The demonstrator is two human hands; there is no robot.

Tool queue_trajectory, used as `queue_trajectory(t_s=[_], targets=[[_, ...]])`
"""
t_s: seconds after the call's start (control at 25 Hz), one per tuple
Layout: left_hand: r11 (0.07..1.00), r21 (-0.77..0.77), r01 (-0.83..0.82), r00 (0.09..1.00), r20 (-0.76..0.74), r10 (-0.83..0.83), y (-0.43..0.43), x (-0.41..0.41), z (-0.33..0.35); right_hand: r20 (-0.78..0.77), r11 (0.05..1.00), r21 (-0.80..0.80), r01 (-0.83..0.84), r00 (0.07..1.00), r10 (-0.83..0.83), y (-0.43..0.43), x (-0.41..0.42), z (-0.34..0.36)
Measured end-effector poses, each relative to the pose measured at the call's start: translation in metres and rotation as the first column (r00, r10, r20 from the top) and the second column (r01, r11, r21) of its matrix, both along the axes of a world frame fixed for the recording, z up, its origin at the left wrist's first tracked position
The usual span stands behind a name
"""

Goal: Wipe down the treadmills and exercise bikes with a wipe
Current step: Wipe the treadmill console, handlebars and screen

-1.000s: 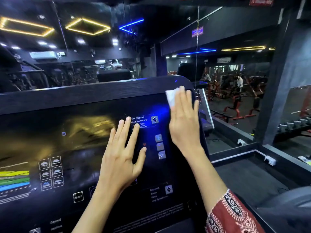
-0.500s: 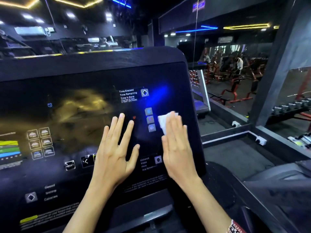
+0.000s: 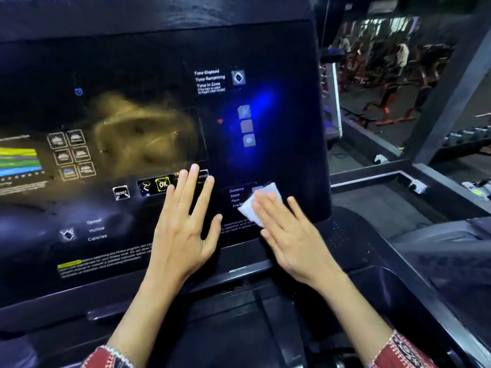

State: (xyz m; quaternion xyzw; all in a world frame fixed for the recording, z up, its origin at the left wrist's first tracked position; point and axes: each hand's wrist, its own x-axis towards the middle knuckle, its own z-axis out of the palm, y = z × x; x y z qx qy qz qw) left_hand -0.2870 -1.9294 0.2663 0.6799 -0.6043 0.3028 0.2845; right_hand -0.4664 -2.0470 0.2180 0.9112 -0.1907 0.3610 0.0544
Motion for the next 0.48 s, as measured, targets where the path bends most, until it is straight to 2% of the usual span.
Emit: queue_trajectory(t_s=[0.08, 0.16, 0.2, 0.32, 0.4, 0.48], targets=[[1.0, 0.024, -0.009, 1.0, -0.006, 0.009, 0.012, 0.001, -0.01, 0.053, 0.983, 0.142, 0.113, 0.991, -0.121, 0.0, -0.016, -0.009], [0.999, 0.044, -0.013, 1.0, -0.012, 0.014, 0.022, 0.003, -0.017, 0.091, 0.955, 0.269, 0.125, 0.984, -0.155, 0.01, -0.015, -0.013], [0.998, 0.054, -0.017, 1.0, -0.015, 0.017, 0.026, 0.005, -0.019, 0.073, 0.966, 0.244, 0.083, 0.992, -0.103, 0.018, -0.007, -0.012], [0.998, 0.064, -0.022, 0.999, -0.022, 0.023, 0.034, 0.011, -0.024, -0.102, 0.986, 0.003, -0.165, 0.981, 0.164, 0.028, 0.02, -0.003], [0.998, 0.055, -0.037, 0.999, -0.035, 0.038, 0.042, 0.017, -0.025, -0.102, 0.989, -0.069, -0.13, 0.987, 0.123, 0.02, 0.027, 0.003], [0.997, 0.036, -0.07, 0.996, -0.055, 0.072, 0.052, 0.024, -0.026, 0.028, 0.996, 0.085, 0.024, 0.999, -0.026, 0.021, 0.024, 0.001]])
